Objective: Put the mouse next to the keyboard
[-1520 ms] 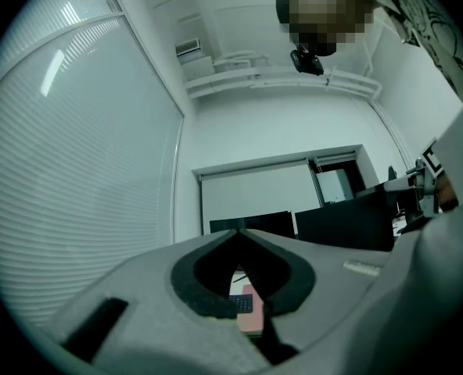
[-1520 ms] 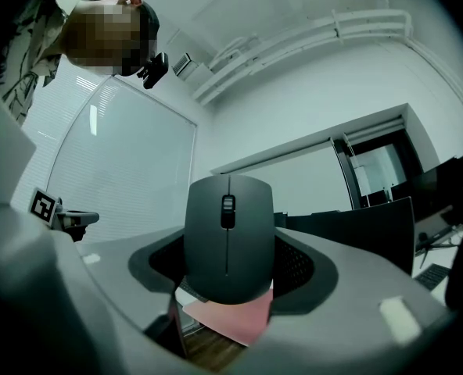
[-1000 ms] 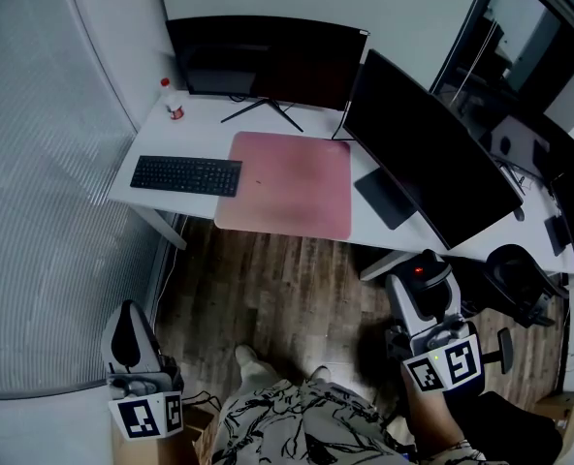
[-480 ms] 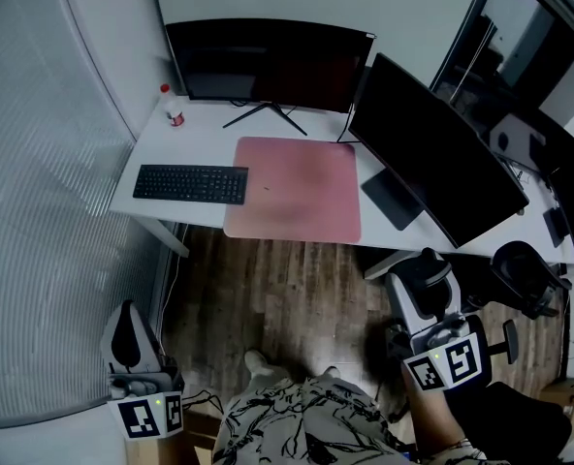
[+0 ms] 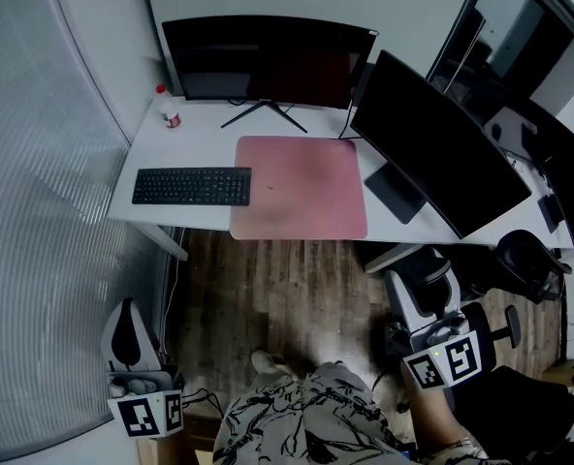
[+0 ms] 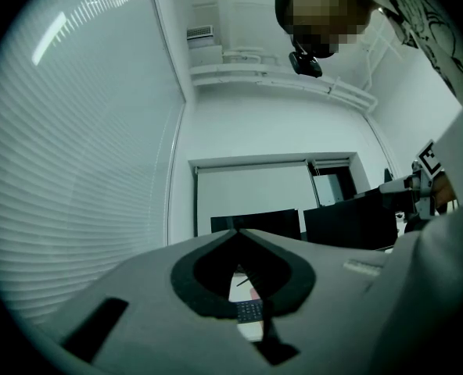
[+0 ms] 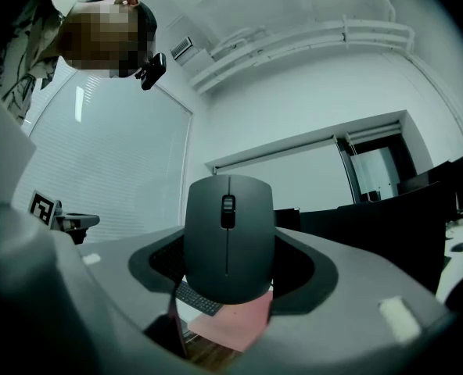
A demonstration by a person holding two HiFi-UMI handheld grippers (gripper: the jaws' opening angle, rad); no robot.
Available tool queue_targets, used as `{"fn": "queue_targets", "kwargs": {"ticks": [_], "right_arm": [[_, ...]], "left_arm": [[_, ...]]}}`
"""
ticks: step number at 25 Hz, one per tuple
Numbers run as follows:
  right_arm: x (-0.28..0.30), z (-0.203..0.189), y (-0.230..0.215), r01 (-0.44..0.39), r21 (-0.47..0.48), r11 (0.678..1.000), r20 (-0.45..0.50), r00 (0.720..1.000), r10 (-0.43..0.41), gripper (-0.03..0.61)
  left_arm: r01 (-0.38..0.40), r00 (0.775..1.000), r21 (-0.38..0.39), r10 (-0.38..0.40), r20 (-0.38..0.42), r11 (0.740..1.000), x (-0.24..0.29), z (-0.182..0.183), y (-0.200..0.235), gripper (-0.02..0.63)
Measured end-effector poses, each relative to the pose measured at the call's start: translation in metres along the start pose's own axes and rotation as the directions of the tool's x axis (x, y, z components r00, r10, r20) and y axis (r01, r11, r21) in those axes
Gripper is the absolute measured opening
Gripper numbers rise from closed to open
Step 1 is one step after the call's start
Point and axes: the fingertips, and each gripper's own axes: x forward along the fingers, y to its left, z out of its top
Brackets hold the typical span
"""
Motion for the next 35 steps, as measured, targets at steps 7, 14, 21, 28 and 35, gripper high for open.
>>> {"fn": "queue_targets", "kwargs": {"ticks": [7, 14, 21, 28, 35], "right_arm": [[0.009, -0.006, 0.019, 0.015, 0.001, 1.0, -0.007, 1.0, -0.015, 0.304], [0.023, -0.017, 0.014, 0.003, 0.008, 1.0, -0.018, 1.0, -0.003, 0.304], [0.055, -0.011, -0.001, -0.009, 0.007, 1.0, 0.014, 1.0, 0.009, 0.304], [0.085, -0.01, -0.017, -0.015, 0.008, 1.0, 0.02, 1.0, 0.014, 0.304], [0.114, -0.01, -0.03, -0.023, 0.005, 1.0, 0.027, 0.999, 0.023, 0.304]], "left_arm": [[0.033, 0.999, -0.007, -0.033, -0.012, 0.999, 0.01, -0.01, 0.018, -0.004], [0.012, 1.0, -0.011, -0.012, -0.02, 1.0, 0.023, -0.019, 0.023, -0.005], [0.009, 1.0, 0.012, -0.009, -0.006, 1.0, 0.055, -0.011, 0.023, -0.003], [0.001, 1.0, 0.022, -0.001, 0.008, 1.0, 0.091, -0.007, 0.025, -0.003], [-0.003, 1.0, 0.024, 0.003, 0.015, 1.0, 0.12, -0.007, 0.027, -0.003]]}}
